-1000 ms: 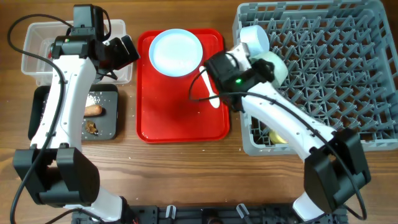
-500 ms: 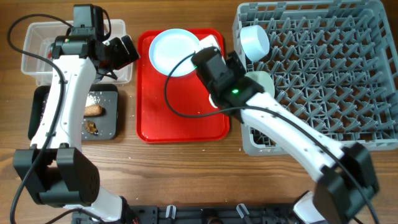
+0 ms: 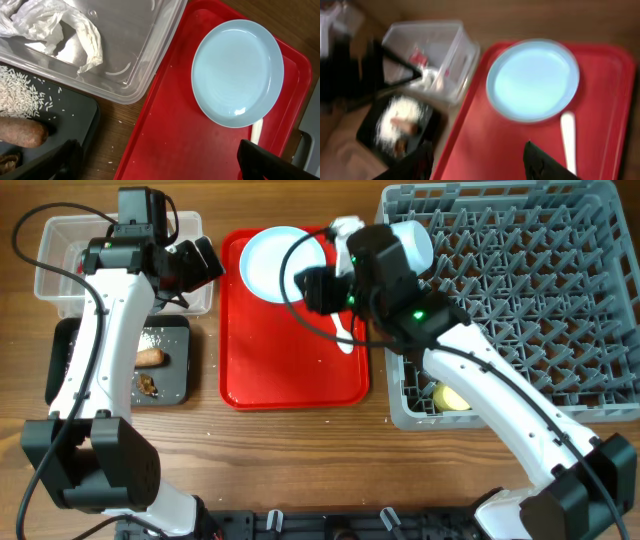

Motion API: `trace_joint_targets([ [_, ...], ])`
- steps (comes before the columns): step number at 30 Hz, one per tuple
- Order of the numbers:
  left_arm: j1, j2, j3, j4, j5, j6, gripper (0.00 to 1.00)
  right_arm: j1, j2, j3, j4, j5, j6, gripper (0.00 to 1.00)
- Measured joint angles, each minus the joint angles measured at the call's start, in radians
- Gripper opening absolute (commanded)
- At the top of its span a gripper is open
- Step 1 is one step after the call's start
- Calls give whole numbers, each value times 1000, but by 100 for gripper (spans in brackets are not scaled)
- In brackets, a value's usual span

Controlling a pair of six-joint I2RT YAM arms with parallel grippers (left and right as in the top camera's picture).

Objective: Sort waste into correct bins and load items into the dishwasher rack
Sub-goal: 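Grasp the light-blue plate edge with the right gripper and lift it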

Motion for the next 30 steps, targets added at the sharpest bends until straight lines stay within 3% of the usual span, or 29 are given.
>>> trace_joint_targets([
  [3,0,0,0,0,0,0,100,-2,111,16,100,41,23,41],
  [9,0,0,0,0,0,0,100,-3,426,17,206,63,156,32],
  [22,0,0,0,0,0,0,100,-25,557,18,291,150,364,30],
  [27,0,0,0,0,0,0,100,-31,582,18,324,153,399,6],
  [30,0,0,0,0,0,0,100,-32,585,18,316,146,404,4],
])
